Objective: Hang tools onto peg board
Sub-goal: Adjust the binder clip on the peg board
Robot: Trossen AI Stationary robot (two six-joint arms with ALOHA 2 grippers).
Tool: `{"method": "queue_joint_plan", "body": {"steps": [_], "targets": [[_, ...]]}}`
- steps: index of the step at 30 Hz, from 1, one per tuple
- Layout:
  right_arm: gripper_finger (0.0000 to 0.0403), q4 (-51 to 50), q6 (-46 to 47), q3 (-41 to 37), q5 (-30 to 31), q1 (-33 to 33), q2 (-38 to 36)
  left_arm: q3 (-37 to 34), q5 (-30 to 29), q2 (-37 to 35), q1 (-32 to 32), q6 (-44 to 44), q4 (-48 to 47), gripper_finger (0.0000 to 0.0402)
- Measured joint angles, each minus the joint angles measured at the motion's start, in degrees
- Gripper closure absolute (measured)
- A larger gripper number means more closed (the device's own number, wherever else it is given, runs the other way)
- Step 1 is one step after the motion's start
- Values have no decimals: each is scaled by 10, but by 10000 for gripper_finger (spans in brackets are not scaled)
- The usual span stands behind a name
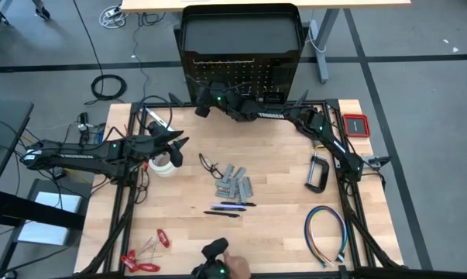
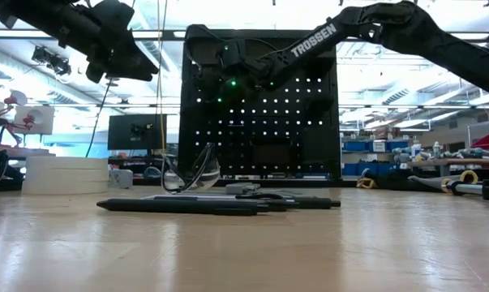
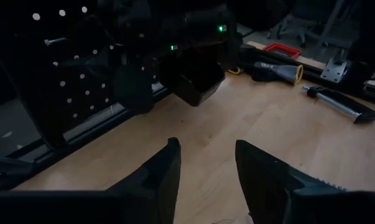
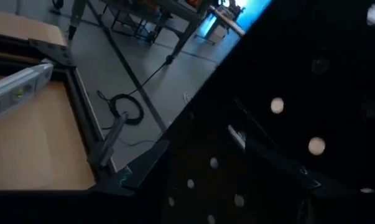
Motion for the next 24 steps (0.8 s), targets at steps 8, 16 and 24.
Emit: {"method": "queue_joint_plan", "body": {"steps": [8,16,24], "targets": [[188,-3,-12,0,-3,-3,0,0,0,0,0,14,2,243],[188,-15,-31,0,-6,-13,0,0,0,0,0,31,19,243],[188,-54,-24,0,-18,-5,-2,0,0,0,0,57,32,243]]}}
